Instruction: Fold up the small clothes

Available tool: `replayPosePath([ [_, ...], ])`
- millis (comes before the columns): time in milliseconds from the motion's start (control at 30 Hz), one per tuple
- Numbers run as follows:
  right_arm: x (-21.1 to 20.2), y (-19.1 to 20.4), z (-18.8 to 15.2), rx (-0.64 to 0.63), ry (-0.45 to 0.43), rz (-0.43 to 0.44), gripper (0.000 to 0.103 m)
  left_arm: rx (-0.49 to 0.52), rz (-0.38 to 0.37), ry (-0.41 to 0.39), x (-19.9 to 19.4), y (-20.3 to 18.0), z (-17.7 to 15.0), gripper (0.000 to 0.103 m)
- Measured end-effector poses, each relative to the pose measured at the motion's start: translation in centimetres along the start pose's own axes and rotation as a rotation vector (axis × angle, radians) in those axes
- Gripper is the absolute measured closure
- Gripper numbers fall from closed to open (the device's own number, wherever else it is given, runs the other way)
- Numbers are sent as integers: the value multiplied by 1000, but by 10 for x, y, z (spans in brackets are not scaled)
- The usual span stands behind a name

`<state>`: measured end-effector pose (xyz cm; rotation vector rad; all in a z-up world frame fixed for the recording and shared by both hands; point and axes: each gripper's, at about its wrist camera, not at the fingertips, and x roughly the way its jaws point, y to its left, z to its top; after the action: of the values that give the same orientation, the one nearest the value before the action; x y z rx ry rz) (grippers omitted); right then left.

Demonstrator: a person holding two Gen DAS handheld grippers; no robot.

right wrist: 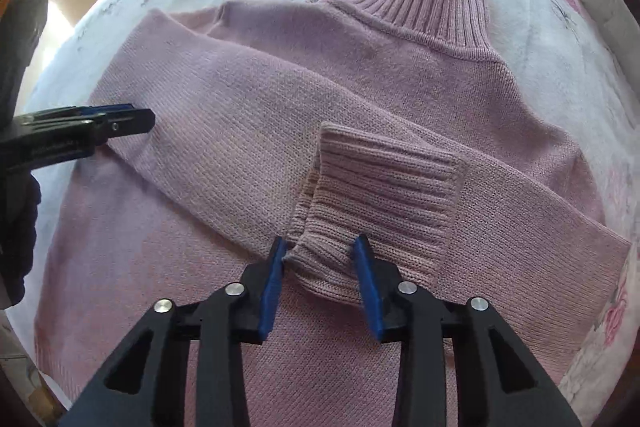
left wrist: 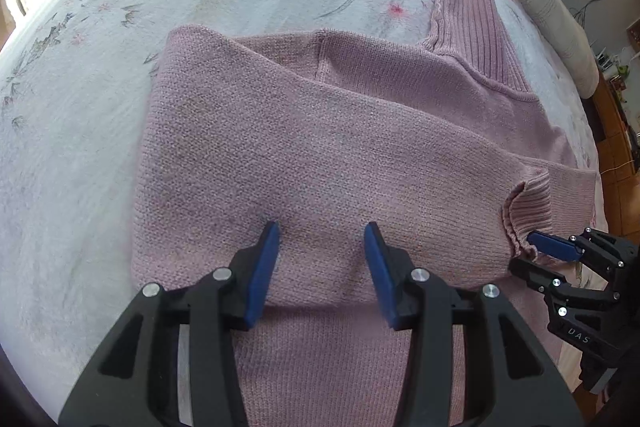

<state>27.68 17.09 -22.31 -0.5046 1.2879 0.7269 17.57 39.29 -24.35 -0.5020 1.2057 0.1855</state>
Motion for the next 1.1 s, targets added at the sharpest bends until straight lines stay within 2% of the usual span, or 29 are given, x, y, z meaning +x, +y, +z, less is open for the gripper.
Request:
replayPosePath([
  [33, -5, -7, -1, 26, -11, 19, 88, 6, 1, -1, 2, 0, -1, 59],
  [67, -10, -14, -2, 58, -24, 35, 90, 13, 4, -1, 3, 0, -1, 59],
  [267, -56, -94, -38, 396, -173, 159, 90, 12, -10, -2, 3, 3, -2, 59],
  [333, -58, -119, -51, 488, -174, 151, 83, 14, -5, -3, 3, 3, -2, 59],
  [367, -55, -128, -57, 508, -152, 125, 74, 17, 0, -3, 3, 2, -2, 59],
  [400, -49, -136, -61, 526, -131, 103, 69, 18, 5, -1, 3, 1, -2, 59],
  [433, -45, -144, -68, 547, -114, 103, 68, 17, 9, -1, 1, 0, -2, 59],
  [567, -42, -165, -89, 641, -137, 237, 46, 29, 5, -42, -13, -9, 0, 58],
  [633, -37, -168, -85, 651, -139, 266, 46, 50, -4, -49, -15, -18, 1, 56],
  [667, -34, -168, -81, 650, -131, 270, 47, 57, -11, -43, -13, -22, 1, 56],
  [700, -29, -166, -77, 644, -114, 264, 52, 65, -15, -36, -11, -26, 2, 56],
  [800, -23, -160, -69, 625, -77, 211, 83, 90, -2, -16, -2, -35, 0, 56],
  [867, -26, -160, -73, 616, -78, 195, 92, 91, 2, -2, 5, -35, -2, 55],
  [1000, -32, -164, -88, 636, -90, 230, 95, 87, -6, -1, 10, -33, -3, 53],
  [1100, -25, -160, -94, 621, -72, 212, 95, 86, -16, -1, 13, -30, -4, 53],
])
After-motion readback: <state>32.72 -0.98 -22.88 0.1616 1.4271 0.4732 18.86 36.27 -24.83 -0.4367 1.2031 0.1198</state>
